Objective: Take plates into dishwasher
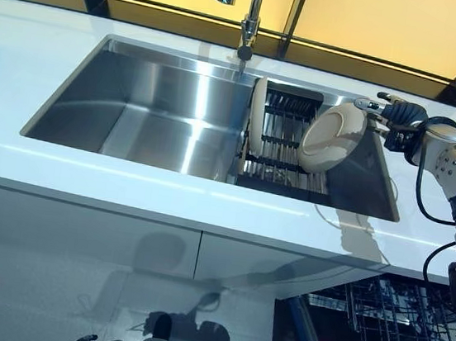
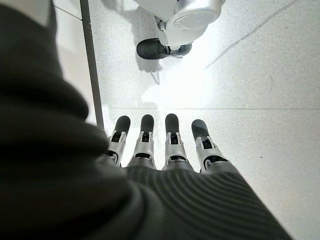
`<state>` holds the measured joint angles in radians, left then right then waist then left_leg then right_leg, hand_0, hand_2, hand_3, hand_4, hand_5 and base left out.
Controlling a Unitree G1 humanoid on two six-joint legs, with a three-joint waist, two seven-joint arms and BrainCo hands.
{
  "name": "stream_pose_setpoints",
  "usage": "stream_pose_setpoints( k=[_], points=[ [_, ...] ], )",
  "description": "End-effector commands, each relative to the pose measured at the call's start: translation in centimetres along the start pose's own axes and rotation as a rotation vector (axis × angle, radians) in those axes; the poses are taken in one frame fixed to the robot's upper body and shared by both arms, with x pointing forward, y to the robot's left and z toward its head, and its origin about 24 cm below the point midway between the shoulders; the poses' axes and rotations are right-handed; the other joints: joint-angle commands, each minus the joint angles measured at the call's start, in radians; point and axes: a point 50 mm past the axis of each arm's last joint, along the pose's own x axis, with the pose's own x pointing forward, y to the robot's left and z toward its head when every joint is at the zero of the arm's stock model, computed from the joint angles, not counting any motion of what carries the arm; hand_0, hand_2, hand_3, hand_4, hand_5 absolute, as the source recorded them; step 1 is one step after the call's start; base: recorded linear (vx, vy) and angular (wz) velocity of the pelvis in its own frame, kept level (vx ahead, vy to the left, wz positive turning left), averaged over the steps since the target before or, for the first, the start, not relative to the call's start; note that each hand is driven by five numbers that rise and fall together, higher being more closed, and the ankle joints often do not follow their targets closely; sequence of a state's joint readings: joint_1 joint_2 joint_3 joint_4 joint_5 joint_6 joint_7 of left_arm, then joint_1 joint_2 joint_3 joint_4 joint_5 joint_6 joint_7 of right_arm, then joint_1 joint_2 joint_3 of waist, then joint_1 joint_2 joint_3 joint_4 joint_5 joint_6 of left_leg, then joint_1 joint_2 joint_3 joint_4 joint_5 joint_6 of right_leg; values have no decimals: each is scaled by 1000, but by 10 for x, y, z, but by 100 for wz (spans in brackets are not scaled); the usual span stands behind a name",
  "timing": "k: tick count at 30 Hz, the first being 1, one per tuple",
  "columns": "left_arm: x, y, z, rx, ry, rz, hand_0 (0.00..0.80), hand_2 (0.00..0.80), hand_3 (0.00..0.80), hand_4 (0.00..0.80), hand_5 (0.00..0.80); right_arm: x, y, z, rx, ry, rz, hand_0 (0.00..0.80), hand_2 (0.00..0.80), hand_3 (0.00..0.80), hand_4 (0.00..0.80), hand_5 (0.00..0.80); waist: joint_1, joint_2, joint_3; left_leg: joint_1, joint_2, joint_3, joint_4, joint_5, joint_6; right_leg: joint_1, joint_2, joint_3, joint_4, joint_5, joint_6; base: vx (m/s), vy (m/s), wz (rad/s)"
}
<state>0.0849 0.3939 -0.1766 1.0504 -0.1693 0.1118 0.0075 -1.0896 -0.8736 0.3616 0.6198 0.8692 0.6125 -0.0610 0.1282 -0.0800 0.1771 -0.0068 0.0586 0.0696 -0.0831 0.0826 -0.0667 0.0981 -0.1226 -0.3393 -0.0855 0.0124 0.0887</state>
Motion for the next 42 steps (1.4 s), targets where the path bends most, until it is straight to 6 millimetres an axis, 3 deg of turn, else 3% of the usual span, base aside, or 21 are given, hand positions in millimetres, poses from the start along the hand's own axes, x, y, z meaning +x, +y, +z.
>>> stream_pose_setpoints(
  k=[1, 17, 42],
  points=[
    [1, 9, 15, 67, -42, 19, 0, 0, 0, 0, 0, -5, -8, 19, -60, -41, -28, 0, 0, 0, 0, 0, 35, -7, 15, 4, 52, 14, -4, -27, -39, -34, -65, -6, -2, 52, 68, 0, 0, 0],
    [1, 7, 15, 64, -51, 14, 0, 0, 0, 0, 0, -2, -3, 8, -85, 4, 25, 0, 0, 0, 0, 0, 38, -6, 22, 7, 51, 11, -4, -28, -38, -30, -65, -9, -2, 52, 66, 0, 0, 0],
    [0, 4, 1, 81, -12, 11, 0, 0, 0, 0, 0, -9, -18, 17, -83, -31, -41, 0, 0, 0, 0, 0, 28, -26, -36, 49, 52, 30, -4, -45, -37, 5, -62, -11, -2, 39, 67, 5, 1, 0]
  ],
)
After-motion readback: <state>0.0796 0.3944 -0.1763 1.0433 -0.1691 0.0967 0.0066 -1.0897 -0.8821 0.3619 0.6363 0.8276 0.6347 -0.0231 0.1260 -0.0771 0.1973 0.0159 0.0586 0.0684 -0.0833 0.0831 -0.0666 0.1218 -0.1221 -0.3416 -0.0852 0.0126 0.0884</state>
